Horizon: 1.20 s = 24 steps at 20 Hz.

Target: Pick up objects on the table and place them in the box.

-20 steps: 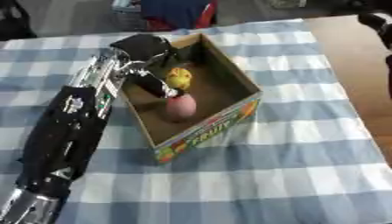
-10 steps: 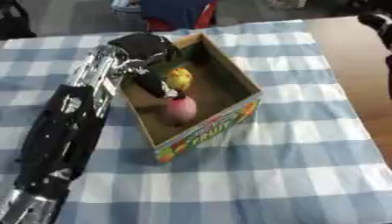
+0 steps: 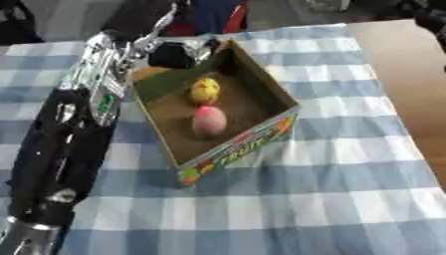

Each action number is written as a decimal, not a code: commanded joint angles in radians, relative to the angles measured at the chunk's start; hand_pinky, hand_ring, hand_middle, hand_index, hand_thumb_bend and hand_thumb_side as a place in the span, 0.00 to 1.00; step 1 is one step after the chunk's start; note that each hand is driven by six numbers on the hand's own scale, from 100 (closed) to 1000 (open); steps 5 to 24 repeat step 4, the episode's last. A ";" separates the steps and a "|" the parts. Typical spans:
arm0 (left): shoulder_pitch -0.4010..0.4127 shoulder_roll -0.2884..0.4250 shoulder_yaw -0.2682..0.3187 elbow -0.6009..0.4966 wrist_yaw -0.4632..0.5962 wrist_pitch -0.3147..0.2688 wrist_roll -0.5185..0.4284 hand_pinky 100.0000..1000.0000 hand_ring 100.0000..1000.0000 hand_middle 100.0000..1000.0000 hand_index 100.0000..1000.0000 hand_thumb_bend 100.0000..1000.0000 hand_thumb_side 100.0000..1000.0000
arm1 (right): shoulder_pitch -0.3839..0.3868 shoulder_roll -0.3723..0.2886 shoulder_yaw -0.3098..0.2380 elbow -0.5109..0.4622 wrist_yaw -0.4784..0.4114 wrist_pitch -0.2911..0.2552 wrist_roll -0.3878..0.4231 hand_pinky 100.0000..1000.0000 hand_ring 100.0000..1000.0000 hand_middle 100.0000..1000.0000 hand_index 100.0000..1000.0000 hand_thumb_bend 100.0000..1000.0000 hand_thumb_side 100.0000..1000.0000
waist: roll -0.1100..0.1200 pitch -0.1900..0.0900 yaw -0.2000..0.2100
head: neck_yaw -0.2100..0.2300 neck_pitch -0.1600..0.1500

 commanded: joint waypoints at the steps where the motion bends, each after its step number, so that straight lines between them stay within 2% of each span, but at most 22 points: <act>1: 0.006 0.042 0.027 -0.116 0.163 0.051 0.080 0.18 0.59 0.46 0.79 0.31 0.70 | -0.006 -0.024 -0.013 -0.022 0.008 -0.007 -0.012 0.65 0.67 0.56 0.69 0.00 1.00 | -0.006 -0.027 0.005 | -0.014 0.002; 4: 0.040 0.060 0.048 -0.197 0.302 0.104 0.114 0.18 0.58 0.45 0.78 0.30 0.69 | -0.005 -0.027 -0.016 -0.022 0.009 -0.012 -0.018 0.65 0.67 0.56 0.69 0.00 1.00 | -0.010 -0.031 0.014 | -0.028 0.004; 24: 0.040 0.060 0.048 -0.197 0.302 0.104 0.114 0.18 0.58 0.45 0.78 0.30 0.69 | -0.005 -0.027 -0.016 -0.022 0.009 -0.012 -0.018 0.65 0.67 0.56 0.69 0.00 1.00 | -0.010 -0.031 0.014 | -0.028 0.004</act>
